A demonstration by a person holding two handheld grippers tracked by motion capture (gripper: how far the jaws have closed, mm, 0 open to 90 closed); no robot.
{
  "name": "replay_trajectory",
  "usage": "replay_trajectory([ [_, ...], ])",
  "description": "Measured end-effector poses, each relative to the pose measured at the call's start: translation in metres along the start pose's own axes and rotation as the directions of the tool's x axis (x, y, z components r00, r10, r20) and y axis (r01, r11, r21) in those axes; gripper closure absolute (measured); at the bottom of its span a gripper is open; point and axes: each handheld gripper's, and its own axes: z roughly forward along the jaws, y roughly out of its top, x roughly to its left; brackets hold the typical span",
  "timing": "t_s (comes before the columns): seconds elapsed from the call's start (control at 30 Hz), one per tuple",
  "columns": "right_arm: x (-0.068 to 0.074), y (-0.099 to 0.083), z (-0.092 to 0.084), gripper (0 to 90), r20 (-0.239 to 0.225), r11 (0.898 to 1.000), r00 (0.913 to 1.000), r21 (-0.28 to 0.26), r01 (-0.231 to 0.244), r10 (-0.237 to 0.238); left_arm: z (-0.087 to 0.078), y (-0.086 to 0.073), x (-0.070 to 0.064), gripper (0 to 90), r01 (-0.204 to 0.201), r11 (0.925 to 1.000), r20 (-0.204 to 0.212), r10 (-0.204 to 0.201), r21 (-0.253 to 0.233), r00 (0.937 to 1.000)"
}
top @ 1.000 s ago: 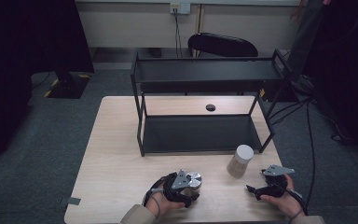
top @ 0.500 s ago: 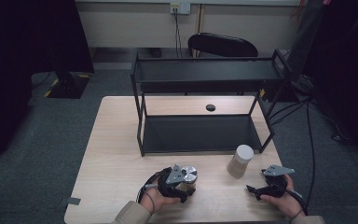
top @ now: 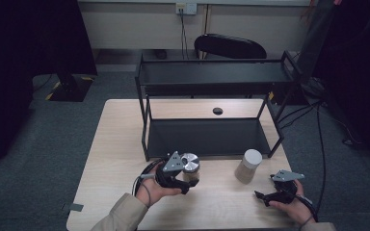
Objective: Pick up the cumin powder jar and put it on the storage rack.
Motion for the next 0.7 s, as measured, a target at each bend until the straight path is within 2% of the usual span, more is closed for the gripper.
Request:
replay_trajectory([
  [0.17,0.000,0.000,0.000,0.0,0.000,1.000,1.0000,0.000,0.000,0.000,-0.015,0.023,0.008,30.8,-0.016,0.9996,-0.012,0.016,-0.022,0.9998],
  [0.4,0.000,0.000,0.000,0.0,0.000,1.000,1.0000,0.000,0.000,0.000,-0.033,0.049,0.020,30.8,0.001,0.9986,-0.019,-0.002,-0.053,0.9998],
  [0.57,0.000,0.000,0.000,0.0,0.000,1.000,1.0000,0.000,0.000,0.000,-0.041,0.067,0.027,30.8,0.001,0.9990,-0.020,-0.002,-0.046,0.9998],
  [0.63,0.000,0.000,0.000,0.0,0.000,1.000,1.0000,0.000,-0.001,0.001,-0.045,0.075,0.029,30.8,-0.014,0.9990,-0.027,0.013,-0.043,0.9996],
  [0.7,0.000,0.000,0.000,0.0,0.000,1.000,1.0000,0.000,-0.001,0.001,-0.049,0.083,0.033,30.8,0.000,0.9986,-0.025,-0.001,-0.052,0.9997],
])
